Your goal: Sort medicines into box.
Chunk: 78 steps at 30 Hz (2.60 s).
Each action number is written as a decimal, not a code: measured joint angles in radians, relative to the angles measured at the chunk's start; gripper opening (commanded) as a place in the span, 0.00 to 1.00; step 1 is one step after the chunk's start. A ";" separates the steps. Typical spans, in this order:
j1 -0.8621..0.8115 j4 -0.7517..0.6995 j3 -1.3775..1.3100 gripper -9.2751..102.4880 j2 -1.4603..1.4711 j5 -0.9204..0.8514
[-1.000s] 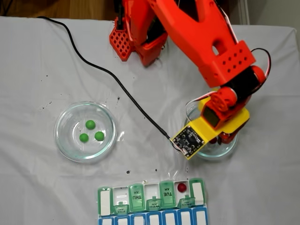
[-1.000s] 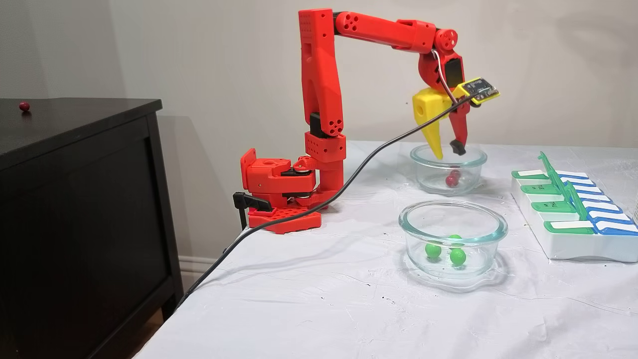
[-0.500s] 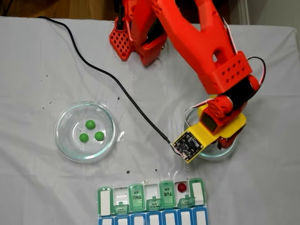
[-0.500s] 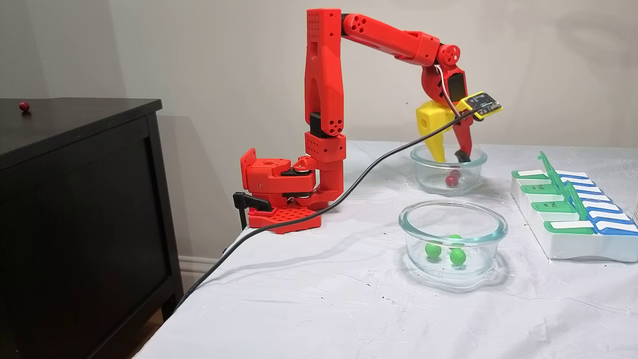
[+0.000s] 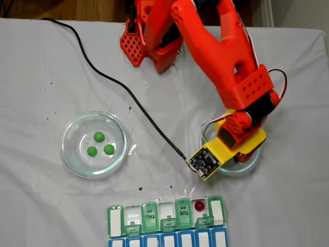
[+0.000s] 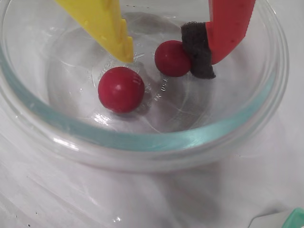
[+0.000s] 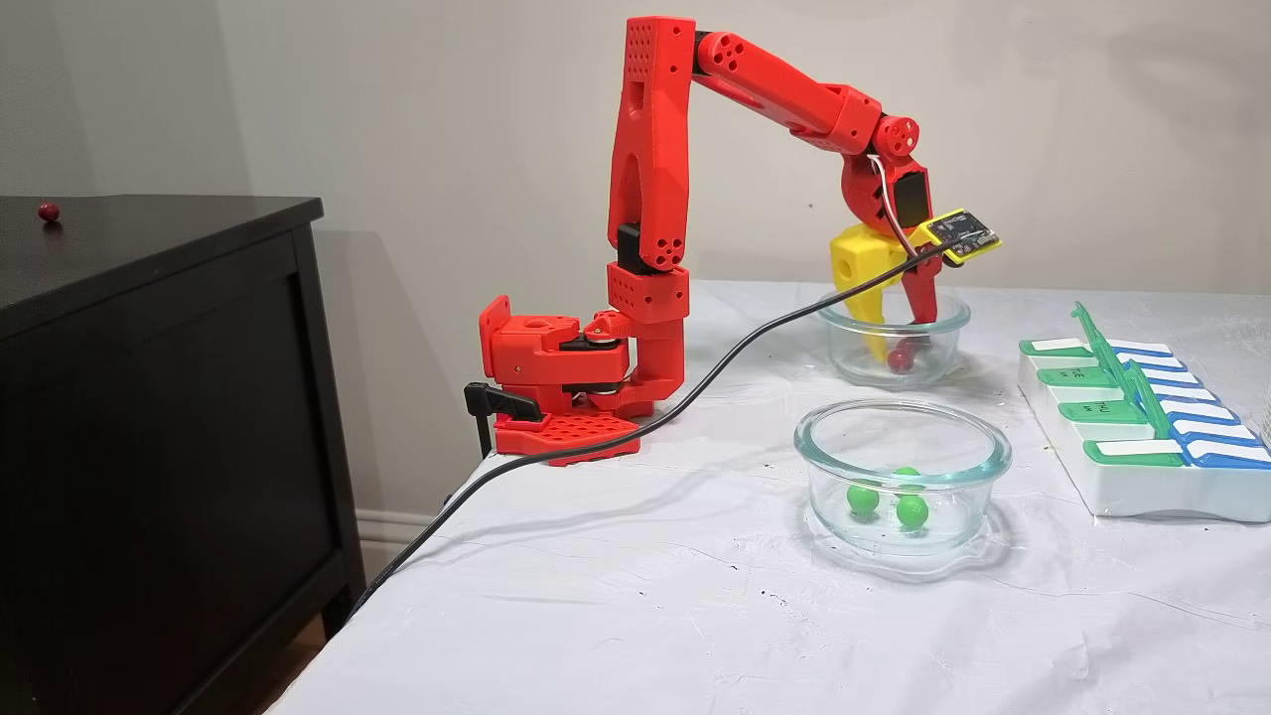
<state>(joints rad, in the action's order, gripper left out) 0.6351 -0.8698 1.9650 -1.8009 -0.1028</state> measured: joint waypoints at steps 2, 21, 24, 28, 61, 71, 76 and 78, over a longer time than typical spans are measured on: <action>0.000 0.000 0.000 0.21 0.000 0.000; -0.044 -0.268 -0.126 0.08 -0.048 -0.006; -0.118 -0.394 -0.256 0.08 -0.089 0.006; -0.224 -0.500 -0.393 0.08 -0.140 0.000; -0.503 -0.287 -0.569 0.08 0.153 -0.106; -0.503 -0.322 -0.569 0.08 0.153 -0.202; -0.534 -0.325 -0.577 0.08 0.153 -0.290; -0.561 -0.325 -0.601 0.08 0.153 -0.310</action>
<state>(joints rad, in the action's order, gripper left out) 0.0736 -1.1950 1.3637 -1.6475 -0.4126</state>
